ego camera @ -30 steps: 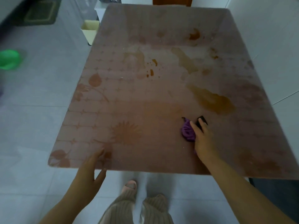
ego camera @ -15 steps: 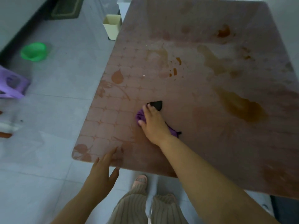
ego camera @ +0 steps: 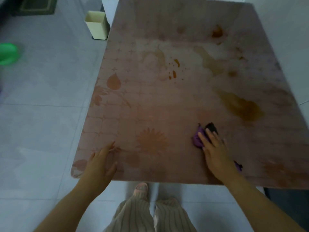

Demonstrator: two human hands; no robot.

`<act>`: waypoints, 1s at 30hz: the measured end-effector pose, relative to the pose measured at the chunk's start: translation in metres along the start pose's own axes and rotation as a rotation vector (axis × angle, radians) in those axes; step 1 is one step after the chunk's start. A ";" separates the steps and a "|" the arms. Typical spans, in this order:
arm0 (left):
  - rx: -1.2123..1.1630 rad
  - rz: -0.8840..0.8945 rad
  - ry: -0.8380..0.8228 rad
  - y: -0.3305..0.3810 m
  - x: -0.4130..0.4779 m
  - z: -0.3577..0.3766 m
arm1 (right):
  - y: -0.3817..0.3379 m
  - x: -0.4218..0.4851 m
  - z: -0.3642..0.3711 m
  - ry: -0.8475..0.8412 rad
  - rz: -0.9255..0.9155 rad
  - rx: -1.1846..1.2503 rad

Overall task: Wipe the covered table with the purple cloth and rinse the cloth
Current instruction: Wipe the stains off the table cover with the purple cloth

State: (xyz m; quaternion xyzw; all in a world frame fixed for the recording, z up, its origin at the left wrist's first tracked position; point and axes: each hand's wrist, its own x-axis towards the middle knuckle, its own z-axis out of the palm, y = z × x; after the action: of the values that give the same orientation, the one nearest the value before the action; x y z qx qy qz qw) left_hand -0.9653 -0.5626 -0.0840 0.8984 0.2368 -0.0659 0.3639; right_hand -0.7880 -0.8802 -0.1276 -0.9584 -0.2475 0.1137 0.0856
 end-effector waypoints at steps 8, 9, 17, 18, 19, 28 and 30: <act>0.065 0.007 -0.033 -0.011 -0.007 -0.025 | -0.072 0.136 -0.015 0.025 0.249 0.009; 0.068 0.022 -0.047 -0.013 -0.007 -0.027 | -0.099 0.149 -0.013 -0.002 0.169 0.018; 0.157 0.142 -0.030 -0.026 0.012 -0.036 | -0.263 0.070 0.036 -0.219 -0.504 0.069; 0.149 0.145 -0.027 -0.025 0.015 -0.036 | -0.258 0.054 0.040 -0.221 -0.537 0.071; 0.152 0.153 -0.032 -0.023 0.018 -0.036 | -0.247 0.040 0.043 -0.207 -0.551 0.066; 0.243 0.198 -0.224 0.020 0.040 -0.012 | -0.047 -0.035 0.018 -0.052 0.000 -0.033; 0.258 0.239 -0.240 0.030 0.042 -0.005 | 0.005 -0.048 0.004 -0.056 0.171 0.000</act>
State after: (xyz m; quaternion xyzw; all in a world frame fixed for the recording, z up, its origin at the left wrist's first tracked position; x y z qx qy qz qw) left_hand -0.9140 -0.5619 -0.0741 0.9450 0.0732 -0.1587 0.2766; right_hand -0.8277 -0.9077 -0.1237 -0.9724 -0.1672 0.1474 0.0684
